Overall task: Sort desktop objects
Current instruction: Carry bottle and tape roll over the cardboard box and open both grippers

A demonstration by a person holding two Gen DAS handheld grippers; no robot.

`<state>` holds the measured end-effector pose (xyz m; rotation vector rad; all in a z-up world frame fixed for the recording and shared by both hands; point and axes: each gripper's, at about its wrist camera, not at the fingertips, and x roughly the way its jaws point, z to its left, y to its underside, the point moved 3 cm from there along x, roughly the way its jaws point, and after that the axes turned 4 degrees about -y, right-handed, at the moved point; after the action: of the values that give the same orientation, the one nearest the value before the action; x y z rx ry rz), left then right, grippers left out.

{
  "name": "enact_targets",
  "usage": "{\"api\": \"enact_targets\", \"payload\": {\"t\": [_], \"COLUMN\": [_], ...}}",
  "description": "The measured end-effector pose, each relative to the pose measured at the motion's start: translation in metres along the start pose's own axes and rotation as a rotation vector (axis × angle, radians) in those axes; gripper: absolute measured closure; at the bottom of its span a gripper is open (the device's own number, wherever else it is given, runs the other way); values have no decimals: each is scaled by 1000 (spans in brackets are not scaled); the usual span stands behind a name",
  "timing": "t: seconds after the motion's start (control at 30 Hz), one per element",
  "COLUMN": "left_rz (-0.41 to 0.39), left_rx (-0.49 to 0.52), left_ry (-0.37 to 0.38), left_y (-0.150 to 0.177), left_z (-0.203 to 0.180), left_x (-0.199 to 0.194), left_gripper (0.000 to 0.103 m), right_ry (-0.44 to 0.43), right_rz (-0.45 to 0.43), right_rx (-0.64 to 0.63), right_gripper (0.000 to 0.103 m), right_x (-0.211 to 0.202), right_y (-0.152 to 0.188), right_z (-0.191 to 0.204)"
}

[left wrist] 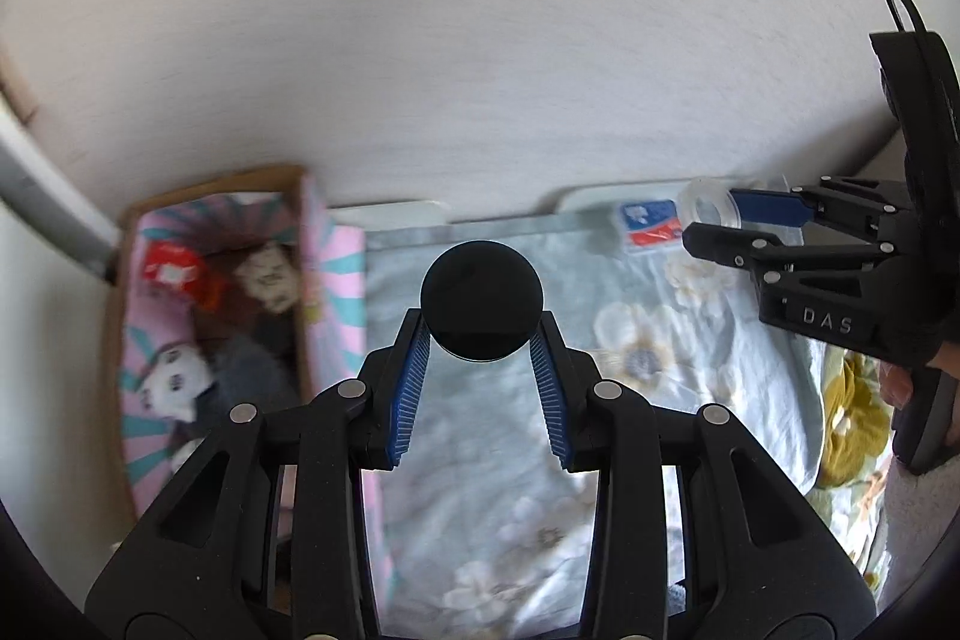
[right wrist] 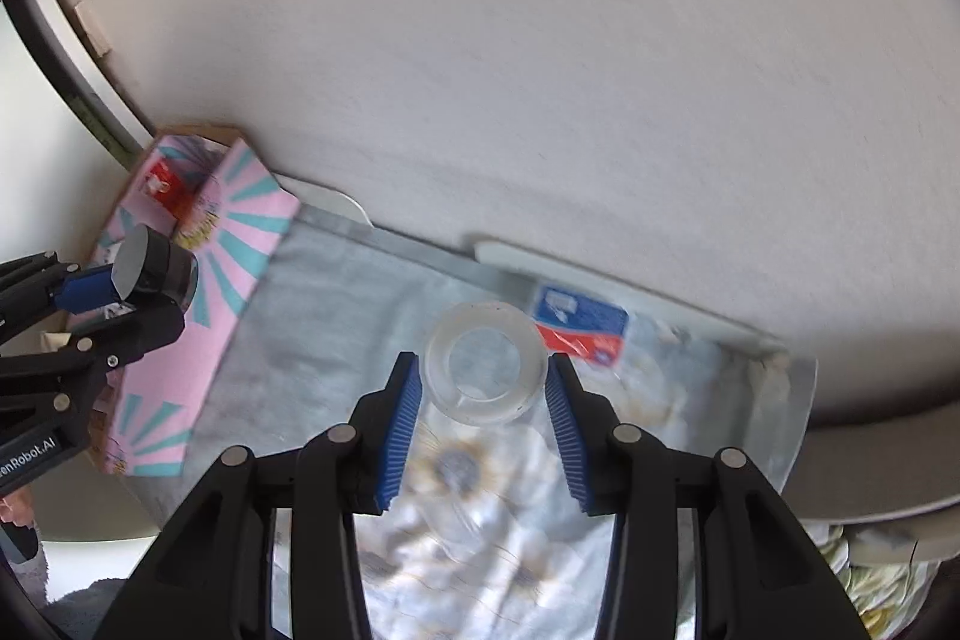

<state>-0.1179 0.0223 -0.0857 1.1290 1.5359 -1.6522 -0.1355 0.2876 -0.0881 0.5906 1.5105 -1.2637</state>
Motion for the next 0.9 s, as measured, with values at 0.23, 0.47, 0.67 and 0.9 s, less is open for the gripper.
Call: {"api": "enact_targets", "payload": {"t": [0.23,0.47,0.67,0.9], "left_rz": [-8,-3,36,83], "left_rx": [-108,-211,-296,-374], "left_ry": [-57,-102,-125,-112], "left_y": [14,38,74,107], "left_z": [60,109,138,148], "left_x": [-19,-28,-20,-3], "left_gripper": [71,71,71,71], "right_ry": [-56,-111,-172,-234], "right_rz": [-10,-8,21,96], "right_rx": [-109,-225,-323,-444], "right_gripper": [64,64,64,64], "right_x": [10,19,36,65], "right_y": [-33,-51,-61,-58], "right_z": [54,117,171,231]}}
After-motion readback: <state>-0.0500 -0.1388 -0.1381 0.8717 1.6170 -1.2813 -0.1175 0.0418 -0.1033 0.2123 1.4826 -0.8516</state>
